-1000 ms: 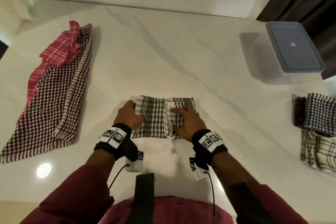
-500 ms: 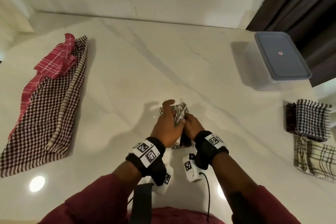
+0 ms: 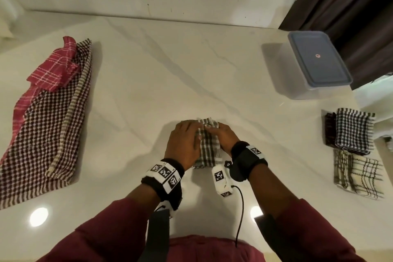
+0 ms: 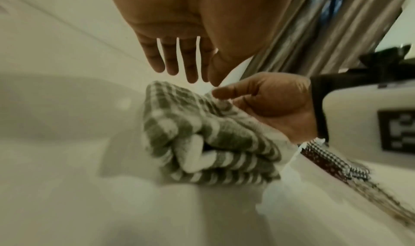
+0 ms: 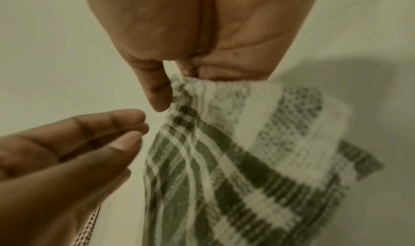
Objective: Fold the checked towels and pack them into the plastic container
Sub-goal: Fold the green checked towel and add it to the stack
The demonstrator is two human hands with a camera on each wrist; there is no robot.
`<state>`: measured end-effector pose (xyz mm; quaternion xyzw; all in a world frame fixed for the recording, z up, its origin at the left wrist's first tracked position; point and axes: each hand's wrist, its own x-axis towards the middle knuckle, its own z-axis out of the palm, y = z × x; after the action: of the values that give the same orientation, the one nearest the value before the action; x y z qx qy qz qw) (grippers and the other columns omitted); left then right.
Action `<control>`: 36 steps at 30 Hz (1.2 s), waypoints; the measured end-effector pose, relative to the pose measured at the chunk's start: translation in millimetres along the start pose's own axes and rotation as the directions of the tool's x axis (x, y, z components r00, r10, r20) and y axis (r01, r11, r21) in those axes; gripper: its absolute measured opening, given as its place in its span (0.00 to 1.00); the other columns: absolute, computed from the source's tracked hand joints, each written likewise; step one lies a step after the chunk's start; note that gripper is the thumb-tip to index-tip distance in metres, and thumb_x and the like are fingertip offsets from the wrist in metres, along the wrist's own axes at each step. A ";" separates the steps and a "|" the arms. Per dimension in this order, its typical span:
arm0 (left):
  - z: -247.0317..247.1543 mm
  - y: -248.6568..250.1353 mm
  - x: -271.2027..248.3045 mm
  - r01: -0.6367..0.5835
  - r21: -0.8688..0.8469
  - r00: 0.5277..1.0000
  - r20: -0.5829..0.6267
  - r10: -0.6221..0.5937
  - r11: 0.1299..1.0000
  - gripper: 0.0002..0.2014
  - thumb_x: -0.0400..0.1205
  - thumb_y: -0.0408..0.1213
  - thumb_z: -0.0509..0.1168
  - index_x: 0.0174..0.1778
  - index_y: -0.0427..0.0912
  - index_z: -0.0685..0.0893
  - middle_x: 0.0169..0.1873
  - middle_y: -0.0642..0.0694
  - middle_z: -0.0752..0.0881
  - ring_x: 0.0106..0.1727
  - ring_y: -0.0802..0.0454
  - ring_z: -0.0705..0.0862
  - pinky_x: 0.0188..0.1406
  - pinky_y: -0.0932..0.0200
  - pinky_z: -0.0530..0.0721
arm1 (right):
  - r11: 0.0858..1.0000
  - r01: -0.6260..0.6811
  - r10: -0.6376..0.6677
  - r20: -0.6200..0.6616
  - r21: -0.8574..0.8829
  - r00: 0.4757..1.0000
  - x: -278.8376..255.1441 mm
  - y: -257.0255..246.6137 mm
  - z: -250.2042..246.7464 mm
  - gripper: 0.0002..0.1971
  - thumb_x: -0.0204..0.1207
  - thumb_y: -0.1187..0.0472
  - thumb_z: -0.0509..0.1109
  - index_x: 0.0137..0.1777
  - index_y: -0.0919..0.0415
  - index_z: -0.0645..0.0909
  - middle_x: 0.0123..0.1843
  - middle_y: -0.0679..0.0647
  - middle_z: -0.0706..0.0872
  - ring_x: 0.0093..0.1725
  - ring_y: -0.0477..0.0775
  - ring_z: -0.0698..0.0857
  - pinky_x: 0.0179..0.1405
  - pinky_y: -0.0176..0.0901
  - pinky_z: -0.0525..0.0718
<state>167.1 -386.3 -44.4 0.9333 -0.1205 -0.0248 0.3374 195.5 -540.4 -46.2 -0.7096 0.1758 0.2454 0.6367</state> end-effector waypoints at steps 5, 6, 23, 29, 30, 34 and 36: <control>28.9 -8.4 -5.2 -0.058 0.201 0.952 0.307 -0.007 0.978 0.34 0.86 0.50 0.51 0.83 0.39 0.46 0.84 0.40 0.46 0.84 0.44 0.38 0.82 0.47 0.36 | 0.982 0.010 -0.018 -0.038 -0.186 0.999 4.1 1.2 -0.7 0.13 0.72 0.70 0.73 0.56 0.62 0.80 0.52 0.58 0.86 0.54 0.59 0.85 0.58 0.49 0.82; 33.1 -9.5 -6.7 -0.062 0.250 0.942 0.334 -0.026 0.966 0.36 0.84 0.55 0.45 0.83 0.39 0.42 0.84 0.41 0.42 0.83 0.45 0.34 0.80 0.49 0.31 | 0.970 0.011 -0.026 -0.059 -0.242 0.998 5.6 3.3 -0.5 0.16 0.71 0.70 0.74 0.58 0.63 0.79 0.53 0.58 0.85 0.53 0.59 0.84 0.57 0.48 0.82; 40.5 -6.0 -34.4 -0.038 0.280 0.912 0.402 -0.081 0.959 0.56 0.66 0.79 0.30 0.82 0.43 0.33 0.82 0.44 0.31 0.80 0.46 0.25 0.78 0.45 0.26 | 0.878 -0.090 -0.005 -0.197 -0.471 0.980 -32.4 21.5 -1.7 0.25 0.64 0.61 0.78 0.24 0.55 0.59 0.24 0.52 0.62 0.25 0.52 0.61 0.25 0.40 0.58; 43.3 28.0 -68.4 0.045 -0.058 0.979 0.201 -0.033 0.997 0.48 0.71 0.70 0.53 0.83 0.51 0.43 0.83 0.46 0.42 0.83 0.48 0.41 0.80 0.47 0.43 | 0.969 0.018 -0.078 -0.235 -0.248 0.969 -72.0 45.1 -36.7 0.18 0.68 0.63 0.79 0.36 0.56 0.69 0.34 0.53 0.71 0.33 0.53 0.69 0.32 0.44 0.66; 46.6 35.0 -70.2 0.076 -0.116 0.984 0.171 -0.055 0.990 0.48 0.71 0.68 0.55 0.83 0.51 0.45 0.83 0.46 0.45 0.83 0.47 0.46 0.79 0.46 0.48 | 0.978 0.037 -0.089 -0.252 -0.205 0.964 -78.7 48.2 -44.2 0.17 0.68 0.63 0.79 0.38 0.56 0.70 0.36 0.55 0.75 0.35 0.55 0.73 0.34 0.44 0.70; 52.4 82.0 -58.7 0.362 -0.551 0.931 0.248 -0.266 0.752 0.48 0.72 0.52 0.75 0.81 0.45 0.53 0.74 0.47 0.63 0.68 0.48 0.73 0.66 0.48 0.77 | 0.986 0.162 -0.165 -0.323 -0.037 0.932 -110.5 50.3 -81.2 0.14 0.68 0.67 0.80 0.42 0.58 0.75 0.38 0.54 0.86 0.38 0.53 0.85 0.38 0.42 0.80; 53.6 101.8 -47.3 0.553 -0.676 0.832 0.480 -0.278 0.487 0.37 0.73 0.40 0.75 0.76 0.43 0.66 0.68 0.44 0.77 0.61 0.47 0.83 0.60 0.49 0.82 | 0.978 0.204 -0.177 -0.330 0.050 0.927 -123.6 47.0 -100.0 0.13 0.69 0.68 0.79 0.44 0.59 0.76 0.42 0.58 0.90 0.43 0.56 0.89 0.42 0.44 0.85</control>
<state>93.3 -484.0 -22.6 0.6675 0.0851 -0.3017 0.6754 80.5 -653.2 -6.9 -0.7265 0.2182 0.0552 0.6492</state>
